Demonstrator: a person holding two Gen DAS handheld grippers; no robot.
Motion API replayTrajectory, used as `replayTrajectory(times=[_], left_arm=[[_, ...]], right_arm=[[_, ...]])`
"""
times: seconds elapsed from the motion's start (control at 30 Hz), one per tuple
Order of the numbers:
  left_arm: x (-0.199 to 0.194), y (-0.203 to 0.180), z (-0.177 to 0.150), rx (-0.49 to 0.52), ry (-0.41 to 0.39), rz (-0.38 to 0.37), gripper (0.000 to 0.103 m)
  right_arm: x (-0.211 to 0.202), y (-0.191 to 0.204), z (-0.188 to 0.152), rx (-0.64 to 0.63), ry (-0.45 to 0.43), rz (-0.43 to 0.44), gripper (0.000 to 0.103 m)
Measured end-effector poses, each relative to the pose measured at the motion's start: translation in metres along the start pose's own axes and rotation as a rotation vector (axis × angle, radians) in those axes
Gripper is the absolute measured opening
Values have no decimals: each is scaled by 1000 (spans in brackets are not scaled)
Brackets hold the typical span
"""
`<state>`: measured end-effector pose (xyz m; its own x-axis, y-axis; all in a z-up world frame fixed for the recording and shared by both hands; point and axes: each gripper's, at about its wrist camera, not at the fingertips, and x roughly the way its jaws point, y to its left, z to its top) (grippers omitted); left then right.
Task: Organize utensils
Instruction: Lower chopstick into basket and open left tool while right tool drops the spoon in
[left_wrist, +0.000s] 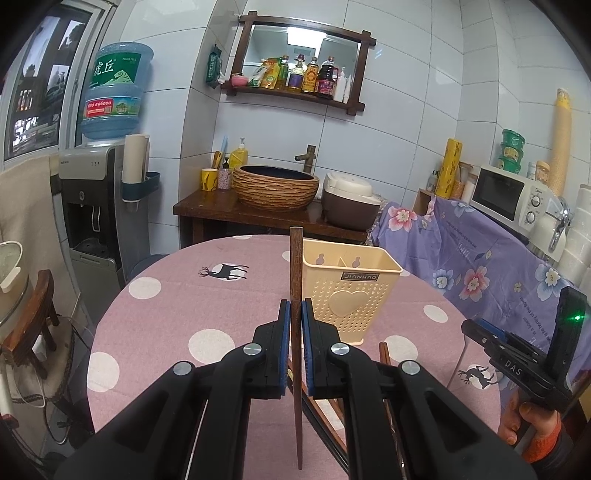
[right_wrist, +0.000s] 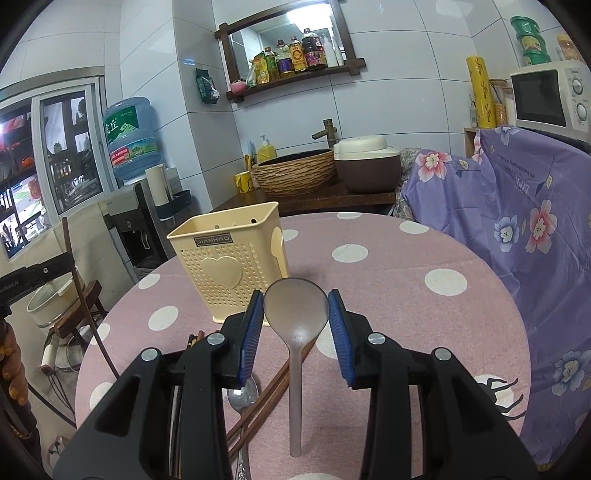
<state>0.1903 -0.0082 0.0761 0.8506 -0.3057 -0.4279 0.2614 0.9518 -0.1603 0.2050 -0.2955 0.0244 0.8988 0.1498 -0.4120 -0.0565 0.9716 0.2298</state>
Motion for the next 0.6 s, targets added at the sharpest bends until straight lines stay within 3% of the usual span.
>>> replayTrajectory(times=[0.2, 0.33, 0.5, 0.6], left_arm=[[-9, 2, 27, -7, -38, -33, 8], [-21, -11, 72, 22, -116, -67, 8], [-13, -31, 141, 18, -214, -95, 8], [6, -42, 170, 25, -274, -63, 8]], right_arm=[[-3, 16, 33, -19, -32, 67, 36], [-4, 39, 87, -60, -118, 108, 36], [16, 68, 157, -89, -232, 85, 36], [42, 77, 181, -105, -253, 47, 36]])
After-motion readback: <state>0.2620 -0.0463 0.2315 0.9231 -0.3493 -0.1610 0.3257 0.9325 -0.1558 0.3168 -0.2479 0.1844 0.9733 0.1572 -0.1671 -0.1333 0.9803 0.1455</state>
